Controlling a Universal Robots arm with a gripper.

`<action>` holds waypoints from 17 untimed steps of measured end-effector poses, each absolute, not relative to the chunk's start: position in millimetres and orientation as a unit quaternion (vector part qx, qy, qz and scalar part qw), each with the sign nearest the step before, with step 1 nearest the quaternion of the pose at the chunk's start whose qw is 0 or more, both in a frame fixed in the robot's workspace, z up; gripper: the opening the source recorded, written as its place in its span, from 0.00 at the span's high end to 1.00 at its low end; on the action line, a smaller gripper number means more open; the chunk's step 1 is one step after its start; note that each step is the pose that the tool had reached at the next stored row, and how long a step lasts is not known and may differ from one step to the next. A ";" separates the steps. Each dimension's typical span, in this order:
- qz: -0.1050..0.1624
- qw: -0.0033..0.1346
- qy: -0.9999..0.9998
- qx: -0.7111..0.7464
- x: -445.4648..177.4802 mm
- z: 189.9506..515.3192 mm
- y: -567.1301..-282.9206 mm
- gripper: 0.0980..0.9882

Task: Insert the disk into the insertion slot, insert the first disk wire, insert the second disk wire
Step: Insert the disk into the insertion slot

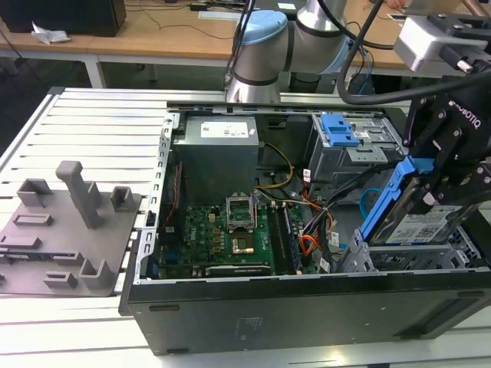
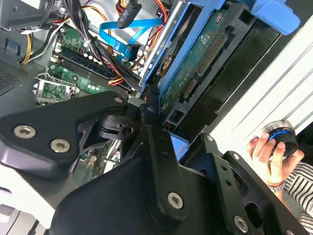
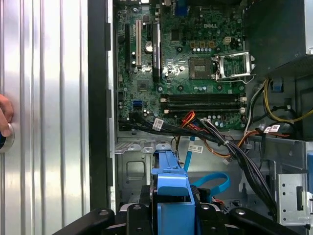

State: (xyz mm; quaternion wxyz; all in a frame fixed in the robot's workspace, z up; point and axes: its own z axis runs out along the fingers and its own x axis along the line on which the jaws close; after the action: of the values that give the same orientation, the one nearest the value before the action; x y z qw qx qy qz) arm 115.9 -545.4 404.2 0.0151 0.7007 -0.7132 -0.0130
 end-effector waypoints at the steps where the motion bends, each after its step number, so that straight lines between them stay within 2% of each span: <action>1: -0.013 0.015 -0.713 0.701 115.9 402.8 -545.4 0.70; 11: -0.013 0.015 -0.713 0.701 115.9 397.2 -545.4 0.70; 13: -0.013 0.015 -0.713 0.701 115.9 397.2 -545.4 0.69; 14: -0.013 0.015 -0.713 0.701 115.9 397.1 -545.4 0.62; 17: -0.013 0.015 -0.713 0.701 115.9 397.1 -545.4 0.62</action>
State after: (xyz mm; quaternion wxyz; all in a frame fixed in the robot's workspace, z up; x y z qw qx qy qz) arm 115.9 -545.4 397.1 0.0152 0.7007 -0.7132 -0.0130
